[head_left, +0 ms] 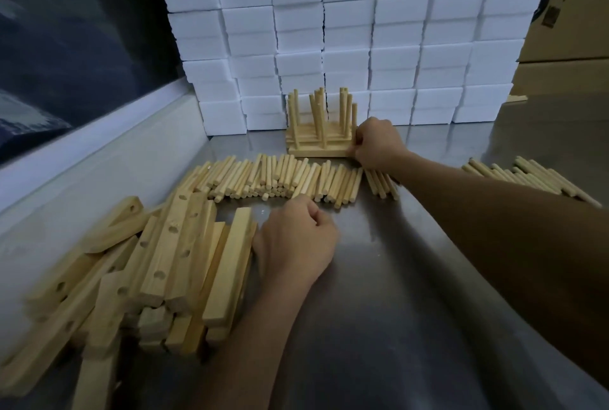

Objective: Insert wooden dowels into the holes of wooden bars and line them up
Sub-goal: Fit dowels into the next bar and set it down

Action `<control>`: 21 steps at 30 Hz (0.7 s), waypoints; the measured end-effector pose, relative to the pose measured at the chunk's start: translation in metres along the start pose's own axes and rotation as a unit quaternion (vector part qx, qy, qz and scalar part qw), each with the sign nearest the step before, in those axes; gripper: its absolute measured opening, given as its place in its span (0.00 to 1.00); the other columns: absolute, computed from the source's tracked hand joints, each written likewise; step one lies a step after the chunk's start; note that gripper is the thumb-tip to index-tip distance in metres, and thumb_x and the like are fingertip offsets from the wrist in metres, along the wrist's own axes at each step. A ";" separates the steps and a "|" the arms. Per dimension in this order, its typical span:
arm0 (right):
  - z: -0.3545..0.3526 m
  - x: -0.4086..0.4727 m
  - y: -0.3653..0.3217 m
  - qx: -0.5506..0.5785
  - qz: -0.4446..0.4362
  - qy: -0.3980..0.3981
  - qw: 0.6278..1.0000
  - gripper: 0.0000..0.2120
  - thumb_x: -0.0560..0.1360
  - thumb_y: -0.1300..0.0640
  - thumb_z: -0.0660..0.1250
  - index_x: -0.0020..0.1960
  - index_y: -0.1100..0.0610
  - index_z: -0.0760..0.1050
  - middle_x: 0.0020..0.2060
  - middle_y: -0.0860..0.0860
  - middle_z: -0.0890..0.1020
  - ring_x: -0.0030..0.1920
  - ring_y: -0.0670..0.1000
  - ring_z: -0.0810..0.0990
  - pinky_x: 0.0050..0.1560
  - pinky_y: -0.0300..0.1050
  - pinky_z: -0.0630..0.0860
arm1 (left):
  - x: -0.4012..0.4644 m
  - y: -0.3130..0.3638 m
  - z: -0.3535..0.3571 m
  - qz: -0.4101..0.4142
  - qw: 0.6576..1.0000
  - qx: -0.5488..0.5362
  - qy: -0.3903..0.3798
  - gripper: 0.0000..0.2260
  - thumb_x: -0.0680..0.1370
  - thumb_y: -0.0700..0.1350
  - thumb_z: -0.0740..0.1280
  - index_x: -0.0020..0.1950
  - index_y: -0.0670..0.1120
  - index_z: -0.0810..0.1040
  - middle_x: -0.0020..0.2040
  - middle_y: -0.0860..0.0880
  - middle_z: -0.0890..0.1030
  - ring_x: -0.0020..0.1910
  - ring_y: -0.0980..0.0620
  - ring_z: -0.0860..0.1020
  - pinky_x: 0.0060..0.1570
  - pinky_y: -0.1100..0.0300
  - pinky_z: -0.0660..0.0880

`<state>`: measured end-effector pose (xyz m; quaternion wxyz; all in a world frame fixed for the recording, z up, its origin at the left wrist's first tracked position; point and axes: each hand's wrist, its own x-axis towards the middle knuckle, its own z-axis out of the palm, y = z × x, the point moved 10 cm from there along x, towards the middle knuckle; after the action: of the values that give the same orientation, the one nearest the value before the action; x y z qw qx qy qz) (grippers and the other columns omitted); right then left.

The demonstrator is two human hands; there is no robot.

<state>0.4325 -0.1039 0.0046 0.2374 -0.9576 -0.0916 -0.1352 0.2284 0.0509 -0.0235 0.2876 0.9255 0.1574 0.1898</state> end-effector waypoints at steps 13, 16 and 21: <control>0.003 0.012 0.000 -0.004 0.037 0.028 0.999 0.09 0.74 0.53 0.72 0.47 0.59 0.79 0.42 0.56 0.82 0.43 0.56 0.82 0.47 0.51 0.82 | -0.002 0.004 0.002 0.008 1.000 -0.004 -0.023 0.03 0.79 0.52 0.63 0.46 0.56 0.71 0.37 0.56 0.76 0.35 0.61 0.70 0.42 0.57 0.65; 0.002 0.008 -0.004 -0.034 0.035 0.029 0.998 0.07 0.75 0.54 0.70 0.47 0.59 0.78 0.41 0.55 0.82 0.43 0.56 0.81 0.49 0.52 0.81 | -0.002 0.004 0.002 0.011 1.000 -0.003 -0.027 0.04 0.79 0.52 0.63 0.45 0.56 0.71 0.37 0.56 0.76 0.35 0.61 0.70 0.42 0.56 0.67; 0.003 0.005 -0.006 -0.052 0.033 -0.010 0.998 0.05 0.77 0.57 0.65 0.50 0.58 0.77 0.42 0.54 0.83 0.45 0.55 0.81 0.52 0.51 0.79 | -0.001 0.004 0.002 0.014 0.999 0.004 -0.029 0.03 0.79 0.51 0.63 0.45 0.56 0.72 0.38 0.56 0.76 0.36 0.62 0.70 0.37 0.58 0.64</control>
<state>0.4361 -0.0967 0.0058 0.1903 -0.9725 -0.0550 -0.1228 0.2291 0.0460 -0.0230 0.2856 0.9338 0.1369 0.1663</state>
